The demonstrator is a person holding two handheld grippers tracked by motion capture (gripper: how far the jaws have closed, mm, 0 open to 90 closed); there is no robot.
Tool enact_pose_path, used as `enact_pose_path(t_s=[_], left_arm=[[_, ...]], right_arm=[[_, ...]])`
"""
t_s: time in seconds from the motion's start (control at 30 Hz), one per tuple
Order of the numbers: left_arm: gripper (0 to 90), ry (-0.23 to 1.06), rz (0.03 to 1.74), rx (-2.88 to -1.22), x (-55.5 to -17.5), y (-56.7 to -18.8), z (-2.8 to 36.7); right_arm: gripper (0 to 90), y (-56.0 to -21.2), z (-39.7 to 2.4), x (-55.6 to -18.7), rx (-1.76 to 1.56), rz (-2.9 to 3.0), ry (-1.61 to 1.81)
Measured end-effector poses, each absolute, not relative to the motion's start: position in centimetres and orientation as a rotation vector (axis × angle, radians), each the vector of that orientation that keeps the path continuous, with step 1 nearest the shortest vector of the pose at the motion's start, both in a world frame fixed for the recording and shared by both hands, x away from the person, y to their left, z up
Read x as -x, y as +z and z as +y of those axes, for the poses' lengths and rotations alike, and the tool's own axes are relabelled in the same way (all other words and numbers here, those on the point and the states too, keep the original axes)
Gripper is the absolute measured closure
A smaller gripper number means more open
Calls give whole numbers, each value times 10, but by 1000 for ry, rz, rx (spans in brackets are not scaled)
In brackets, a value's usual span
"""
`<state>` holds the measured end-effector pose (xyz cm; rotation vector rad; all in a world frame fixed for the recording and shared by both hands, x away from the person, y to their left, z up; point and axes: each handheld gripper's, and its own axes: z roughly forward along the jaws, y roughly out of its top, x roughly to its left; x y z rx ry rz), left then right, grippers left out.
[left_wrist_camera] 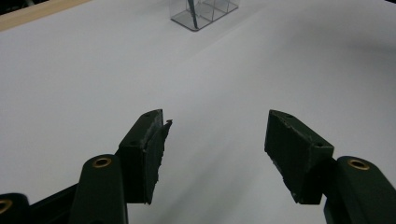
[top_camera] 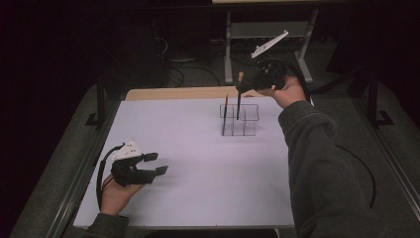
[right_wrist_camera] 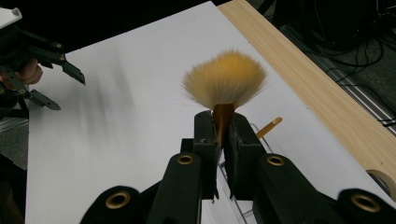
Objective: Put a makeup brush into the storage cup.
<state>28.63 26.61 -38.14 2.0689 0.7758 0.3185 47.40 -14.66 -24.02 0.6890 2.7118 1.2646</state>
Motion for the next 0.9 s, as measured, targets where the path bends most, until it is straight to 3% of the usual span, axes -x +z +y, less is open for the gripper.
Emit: enact_pose_path(t_s=[0.9], left_arm=[[362, 318, 787, -2069, -288, -383, 269]], right_arm=[[830, -237, -154, -500, -768, 2684, 1224]])
